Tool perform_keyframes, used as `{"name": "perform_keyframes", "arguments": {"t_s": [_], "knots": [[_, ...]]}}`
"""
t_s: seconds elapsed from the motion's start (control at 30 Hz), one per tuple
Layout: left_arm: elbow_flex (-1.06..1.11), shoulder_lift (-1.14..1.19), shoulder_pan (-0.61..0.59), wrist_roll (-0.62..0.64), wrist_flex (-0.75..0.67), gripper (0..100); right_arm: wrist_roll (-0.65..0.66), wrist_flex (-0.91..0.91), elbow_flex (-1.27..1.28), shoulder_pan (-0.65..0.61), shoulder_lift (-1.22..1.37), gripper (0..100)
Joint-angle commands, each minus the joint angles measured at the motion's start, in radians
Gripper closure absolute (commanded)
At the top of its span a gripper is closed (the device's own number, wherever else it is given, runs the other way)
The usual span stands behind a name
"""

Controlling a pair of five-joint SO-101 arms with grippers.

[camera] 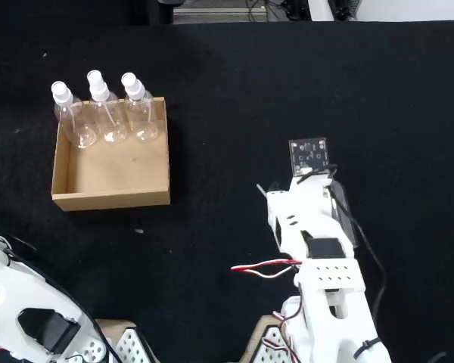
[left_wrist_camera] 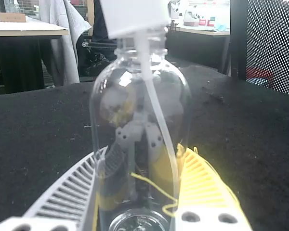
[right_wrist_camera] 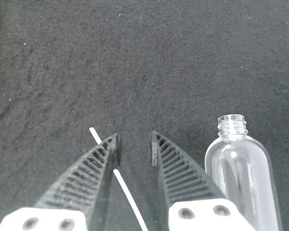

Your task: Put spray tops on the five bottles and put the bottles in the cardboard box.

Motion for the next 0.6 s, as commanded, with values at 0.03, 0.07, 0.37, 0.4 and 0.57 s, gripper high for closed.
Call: {"name": "perform_keyframes", "arguments": {"t_s": [0.03,0.07,0.37,0.4,0.57], "knots": [[-0.033,-0.008,-0.002,0.012,-0.034,97,0.003,-0.028,-0.01,-0.009,-0.019,91.4],[-0.033,-0.008,-0.002,0.012,-0.034,97,0.003,-0.028,-0.01,-0.009,-0.019,91.4],[-0.036,0.051,-0.002,0.012,-0.029,97,0.003,-0.028,-0.01,-0.009,-0.019,91.5],[-0.036,0.072,-0.002,0.012,-0.032,97,0.003,-0.028,-0.01,-0.009,-0.019,91.5],[-0.064,0.126,-0.004,-0.095,-0.034,97,0.003,-0.028,-0.01,-0.009,-0.019,91.6]]}}
